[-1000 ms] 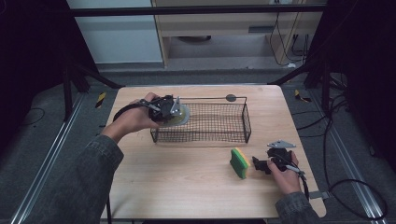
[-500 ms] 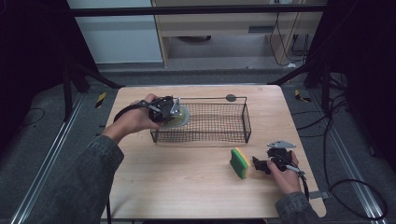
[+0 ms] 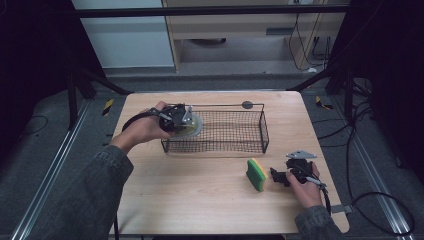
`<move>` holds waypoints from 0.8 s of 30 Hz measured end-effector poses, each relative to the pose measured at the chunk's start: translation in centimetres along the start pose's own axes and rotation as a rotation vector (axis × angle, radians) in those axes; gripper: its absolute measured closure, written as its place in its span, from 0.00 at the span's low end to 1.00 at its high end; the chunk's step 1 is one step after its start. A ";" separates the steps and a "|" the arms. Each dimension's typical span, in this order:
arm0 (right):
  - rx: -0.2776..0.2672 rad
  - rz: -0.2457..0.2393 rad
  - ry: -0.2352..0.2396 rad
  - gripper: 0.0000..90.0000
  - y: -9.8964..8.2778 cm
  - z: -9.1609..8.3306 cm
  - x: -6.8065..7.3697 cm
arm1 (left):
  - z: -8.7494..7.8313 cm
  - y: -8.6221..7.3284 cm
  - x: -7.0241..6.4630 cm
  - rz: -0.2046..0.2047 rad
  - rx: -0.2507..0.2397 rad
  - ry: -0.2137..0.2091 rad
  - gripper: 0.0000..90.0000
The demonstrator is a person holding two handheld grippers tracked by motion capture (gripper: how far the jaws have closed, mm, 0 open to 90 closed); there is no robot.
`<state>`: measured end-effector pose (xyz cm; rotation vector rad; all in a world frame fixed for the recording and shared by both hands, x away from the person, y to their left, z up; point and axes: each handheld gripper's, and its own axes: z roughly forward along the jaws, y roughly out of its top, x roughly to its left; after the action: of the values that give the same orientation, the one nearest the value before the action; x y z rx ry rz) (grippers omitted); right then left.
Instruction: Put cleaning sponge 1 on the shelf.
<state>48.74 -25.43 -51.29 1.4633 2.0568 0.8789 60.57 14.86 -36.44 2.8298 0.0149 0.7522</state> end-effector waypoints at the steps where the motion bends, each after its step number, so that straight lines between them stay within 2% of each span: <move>1: 0.000 0.000 0.000 0.02 0.0 0.0 0.0 | 0.1 0.0 0.0 -0.002 0.001 -0.002 0.78; 24: 0.000 -0.001 0.000 0.02 0.0 0.0 0.0 | 1.1 -0.5 -0.2 -0.009 0.018 -0.040 0.78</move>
<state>48.74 -25.42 -51.29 1.4621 2.0569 0.8791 60.92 15.13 -37.60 2.8587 0.0281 0.6974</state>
